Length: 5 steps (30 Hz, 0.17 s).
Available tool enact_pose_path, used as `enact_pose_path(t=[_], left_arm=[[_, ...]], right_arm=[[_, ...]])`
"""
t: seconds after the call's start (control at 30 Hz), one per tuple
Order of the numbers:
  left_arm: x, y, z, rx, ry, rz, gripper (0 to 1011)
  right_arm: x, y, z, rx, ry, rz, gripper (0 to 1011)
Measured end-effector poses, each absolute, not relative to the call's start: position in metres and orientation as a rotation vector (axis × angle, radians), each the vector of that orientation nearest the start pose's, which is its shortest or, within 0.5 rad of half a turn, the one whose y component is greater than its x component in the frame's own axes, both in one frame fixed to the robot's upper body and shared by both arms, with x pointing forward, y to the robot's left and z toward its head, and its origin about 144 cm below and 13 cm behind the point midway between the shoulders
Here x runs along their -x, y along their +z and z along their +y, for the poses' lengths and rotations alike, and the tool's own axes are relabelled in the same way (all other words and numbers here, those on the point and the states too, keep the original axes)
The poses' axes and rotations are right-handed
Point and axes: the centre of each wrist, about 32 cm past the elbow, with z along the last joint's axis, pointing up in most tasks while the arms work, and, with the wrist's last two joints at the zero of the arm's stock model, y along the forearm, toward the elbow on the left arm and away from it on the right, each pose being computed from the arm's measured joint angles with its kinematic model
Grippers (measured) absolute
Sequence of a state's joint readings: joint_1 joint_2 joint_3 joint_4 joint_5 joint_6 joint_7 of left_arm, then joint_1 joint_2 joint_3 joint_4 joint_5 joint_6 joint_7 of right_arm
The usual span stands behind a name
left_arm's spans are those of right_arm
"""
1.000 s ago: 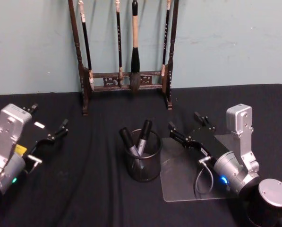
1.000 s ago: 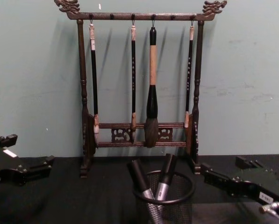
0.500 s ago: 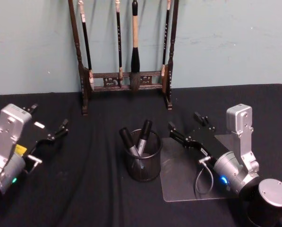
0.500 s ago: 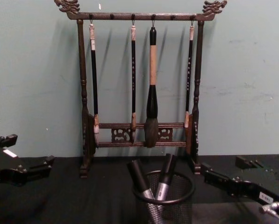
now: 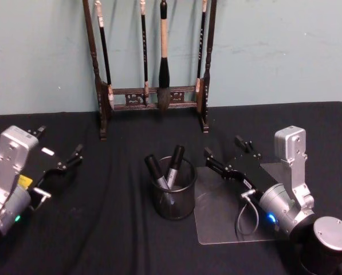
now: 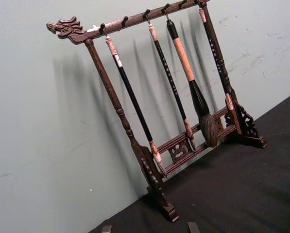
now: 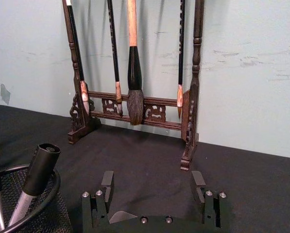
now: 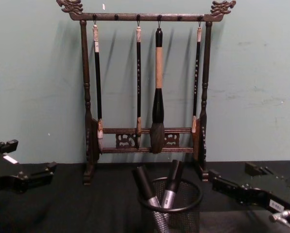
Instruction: Pick up the water-based marker from the table and place it into the pen holder.
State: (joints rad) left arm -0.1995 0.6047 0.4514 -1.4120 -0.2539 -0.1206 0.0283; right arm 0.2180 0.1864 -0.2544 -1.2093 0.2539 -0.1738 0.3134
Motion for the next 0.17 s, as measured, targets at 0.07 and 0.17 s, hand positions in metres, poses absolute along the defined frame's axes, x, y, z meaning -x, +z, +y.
enact_pose_path(t=[0.07, 0.17], left_arm=[[-0.4886, 1.1398, 0.3097, -0.304, 1.248, -0.285, 1009], [-0.4886, 1.1398, 0.3097, -0.304, 1.248, -0.285, 1009]], right_arm=[[-0.5093, 1.0983, -0.2280, -0.005, -1.091, 0.023, 1002], [-0.5093, 1.0983, -0.2280, -0.005, -1.091, 0.023, 1002]])
